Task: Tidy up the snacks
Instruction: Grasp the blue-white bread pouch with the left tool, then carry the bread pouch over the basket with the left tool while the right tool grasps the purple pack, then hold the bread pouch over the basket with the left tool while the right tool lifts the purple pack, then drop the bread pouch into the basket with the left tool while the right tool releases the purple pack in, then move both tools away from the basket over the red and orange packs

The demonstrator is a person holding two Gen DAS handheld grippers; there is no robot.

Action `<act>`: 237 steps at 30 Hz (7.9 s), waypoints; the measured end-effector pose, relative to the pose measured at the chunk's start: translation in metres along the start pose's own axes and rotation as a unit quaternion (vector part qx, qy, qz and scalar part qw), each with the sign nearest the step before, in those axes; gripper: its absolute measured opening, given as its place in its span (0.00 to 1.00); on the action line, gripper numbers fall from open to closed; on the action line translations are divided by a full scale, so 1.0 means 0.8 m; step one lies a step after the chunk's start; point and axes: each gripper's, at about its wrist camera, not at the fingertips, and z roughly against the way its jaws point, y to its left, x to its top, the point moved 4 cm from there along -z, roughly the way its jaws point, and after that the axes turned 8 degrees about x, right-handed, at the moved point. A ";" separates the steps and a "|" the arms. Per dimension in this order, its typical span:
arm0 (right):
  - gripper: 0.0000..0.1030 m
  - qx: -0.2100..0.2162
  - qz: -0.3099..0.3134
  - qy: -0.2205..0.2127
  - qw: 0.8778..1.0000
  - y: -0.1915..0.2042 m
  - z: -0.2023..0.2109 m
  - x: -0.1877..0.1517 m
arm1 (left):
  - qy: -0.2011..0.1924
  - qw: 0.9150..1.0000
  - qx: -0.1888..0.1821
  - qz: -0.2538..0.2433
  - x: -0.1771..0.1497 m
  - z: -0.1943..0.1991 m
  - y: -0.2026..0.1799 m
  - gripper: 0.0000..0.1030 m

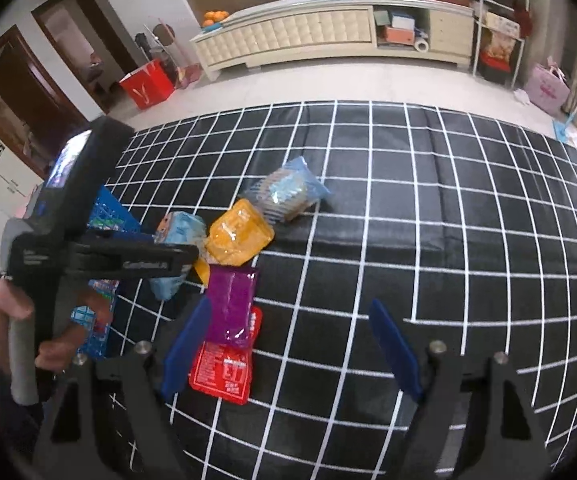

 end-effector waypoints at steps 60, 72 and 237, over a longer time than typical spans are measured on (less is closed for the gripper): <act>0.82 -0.108 0.006 0.083 0.991 0.112 -0.124 -0.005 | -0.168 0.973 -0.031 0.155 -0.167 0.173 0.219 0.56; 0.51 -0.144 0.032 0.117 0.982 0.099 -0.170 -0.019 | -0.129 0.979 -0.048 0.153 -0.165 0.121 0.228 0.56; 0.77 -0.118 0.045 -0.071 0.989 0.138 0.131 -0.068 | -0.237 0.968 -0.084 -0.027 -0.237 0.267 0.097 0.78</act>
